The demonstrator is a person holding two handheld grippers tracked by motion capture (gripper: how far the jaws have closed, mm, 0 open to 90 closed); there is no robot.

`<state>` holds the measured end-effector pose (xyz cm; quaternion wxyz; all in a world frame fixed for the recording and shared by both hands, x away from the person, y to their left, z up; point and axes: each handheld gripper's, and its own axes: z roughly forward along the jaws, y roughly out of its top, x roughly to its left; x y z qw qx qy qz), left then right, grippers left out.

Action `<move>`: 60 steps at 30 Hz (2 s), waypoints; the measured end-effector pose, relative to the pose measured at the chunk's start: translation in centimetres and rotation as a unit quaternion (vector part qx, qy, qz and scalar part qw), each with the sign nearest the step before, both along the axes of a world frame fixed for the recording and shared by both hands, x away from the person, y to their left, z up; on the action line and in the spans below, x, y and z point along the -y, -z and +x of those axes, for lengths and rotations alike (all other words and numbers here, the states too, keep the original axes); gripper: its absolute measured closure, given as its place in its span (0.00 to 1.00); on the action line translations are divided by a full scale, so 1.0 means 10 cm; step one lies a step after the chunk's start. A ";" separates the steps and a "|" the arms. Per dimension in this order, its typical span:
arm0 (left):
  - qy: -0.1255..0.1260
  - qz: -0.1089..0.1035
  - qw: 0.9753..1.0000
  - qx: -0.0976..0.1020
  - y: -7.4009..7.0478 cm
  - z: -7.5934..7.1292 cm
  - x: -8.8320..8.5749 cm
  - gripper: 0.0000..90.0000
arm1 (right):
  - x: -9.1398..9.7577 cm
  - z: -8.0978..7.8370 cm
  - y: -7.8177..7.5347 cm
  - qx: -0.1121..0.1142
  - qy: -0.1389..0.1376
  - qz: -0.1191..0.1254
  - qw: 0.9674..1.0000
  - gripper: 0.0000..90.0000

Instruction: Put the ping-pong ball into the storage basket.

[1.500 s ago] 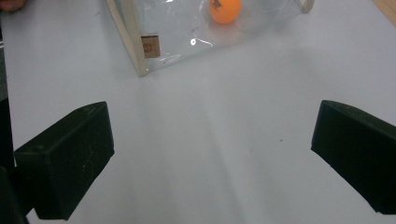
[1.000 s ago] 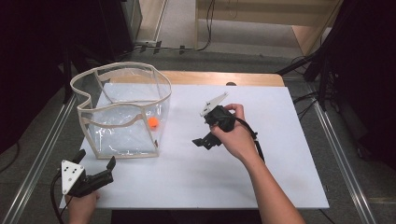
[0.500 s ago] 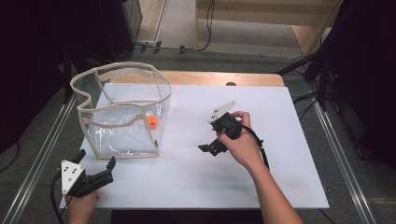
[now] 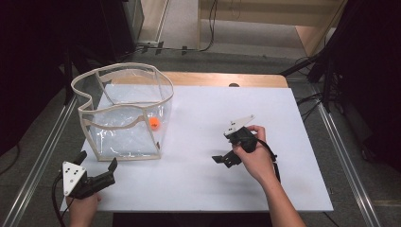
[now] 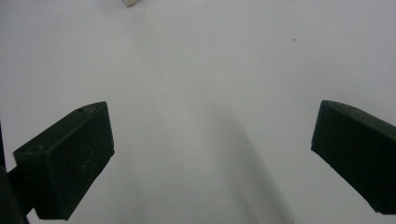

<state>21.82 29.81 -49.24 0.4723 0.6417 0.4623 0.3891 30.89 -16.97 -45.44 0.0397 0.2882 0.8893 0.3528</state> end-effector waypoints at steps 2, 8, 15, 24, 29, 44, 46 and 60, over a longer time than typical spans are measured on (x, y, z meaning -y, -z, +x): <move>-0.001 -0.001 1.000 0.001 0.00 0.00 0.00 0.00 | 0.06 -0.02 0.04 0.000 0.007 0.005 1.000 0.00; 0.001 -0.002 1.000 0.003 0.00 -0.02 0.00 0.00 | 0.24 -0.10 0.13 0.000 0.024 0.017 1.000 0.00; 0.000 -0.001 1.000 0.003 0.01 -0.01 0.00 0.00 | 0.36 -0.16 0.22 -0.004 0.038 0.026 0.999 0.00; 0.003 -0.002 1.000 0.004 0.01 -0.03 -0.01 0.00 | 0.51 -0.27 0.35 -0.006 0.056 0.041 0.998 0.00; 0.002 -0.001 1.000 0.004 0.01 -0.03 0.00 0.00 | 0.62 -0.31 0.35 -0.003 0.067 0.045 0.997 0.00; 0.002 0.002 1.000 0.004 0.01 -0.03 0.00 0.00 | 0.97 -0.42 0.39 0.000 0.104 0.052 0.993 0.00; 0.002 0.002 1.000 0.004 0.01 -0.03 0.00 0.00 | 1.00 -0.44 0.38 0.002 0.106 0.053 0.993 0.00; 0.002 0.003 1.000 0.004 0.01 -0.04 0.00 0.00 | 1.25 -0.53 0.37 0.007 0.137 0.062 0.989 0.00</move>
